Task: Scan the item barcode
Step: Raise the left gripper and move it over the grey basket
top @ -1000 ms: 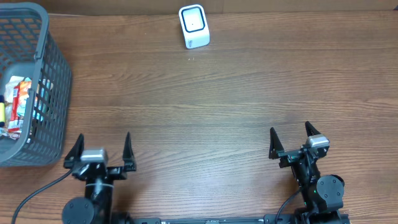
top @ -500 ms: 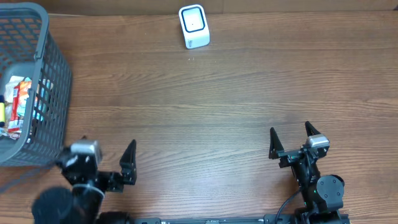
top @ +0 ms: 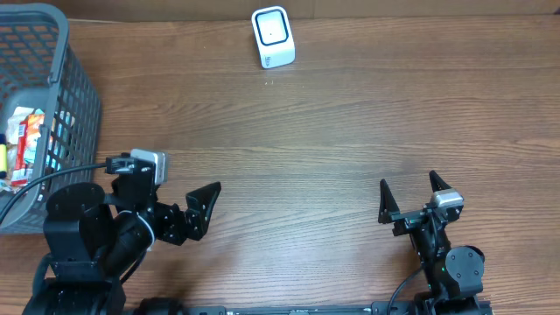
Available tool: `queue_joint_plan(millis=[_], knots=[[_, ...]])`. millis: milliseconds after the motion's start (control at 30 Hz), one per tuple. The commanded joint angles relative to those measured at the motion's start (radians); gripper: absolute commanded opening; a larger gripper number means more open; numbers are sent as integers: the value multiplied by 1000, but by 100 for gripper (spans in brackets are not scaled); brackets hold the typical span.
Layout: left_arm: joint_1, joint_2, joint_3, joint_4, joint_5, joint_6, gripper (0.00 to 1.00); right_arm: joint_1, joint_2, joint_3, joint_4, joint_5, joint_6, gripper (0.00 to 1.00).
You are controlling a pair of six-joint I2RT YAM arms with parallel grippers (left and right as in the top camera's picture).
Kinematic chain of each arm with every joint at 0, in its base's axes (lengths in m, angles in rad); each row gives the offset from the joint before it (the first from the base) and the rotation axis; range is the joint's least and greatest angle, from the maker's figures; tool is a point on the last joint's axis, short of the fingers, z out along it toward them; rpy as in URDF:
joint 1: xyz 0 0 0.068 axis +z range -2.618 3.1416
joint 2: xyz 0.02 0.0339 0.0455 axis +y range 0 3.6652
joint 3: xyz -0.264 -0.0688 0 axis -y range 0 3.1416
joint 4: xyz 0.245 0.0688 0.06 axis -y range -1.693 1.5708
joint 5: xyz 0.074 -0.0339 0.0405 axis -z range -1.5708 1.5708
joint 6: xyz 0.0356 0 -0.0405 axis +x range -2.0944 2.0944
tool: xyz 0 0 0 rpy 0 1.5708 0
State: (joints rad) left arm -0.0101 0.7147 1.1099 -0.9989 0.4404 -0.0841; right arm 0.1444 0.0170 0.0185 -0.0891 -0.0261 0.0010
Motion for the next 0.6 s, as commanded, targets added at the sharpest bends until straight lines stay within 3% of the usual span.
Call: queue_joint_plan(millis=[0, 200, 367, 467, 567], knots=[[-3, 12, 36, 8, 40, -50, 86, -3, 1, -10, 7, -2, 7, 100], [-3, 78, 114, -14, -39, -130, 86, -3, 1, -10, 7, -2, 7, 100], [-3, 206, 289, -140, -127, -125, 88, -3, 1, -10, 7, -2, 7, 100], [-3, 287, 392, -206, -137, -98, 100, -3, 1, -10, 7, -2, 7, 100], [-3, 333, 443, -188, -127, -100, 100, -3, 1, -10, 7, -2, 7, 100]])
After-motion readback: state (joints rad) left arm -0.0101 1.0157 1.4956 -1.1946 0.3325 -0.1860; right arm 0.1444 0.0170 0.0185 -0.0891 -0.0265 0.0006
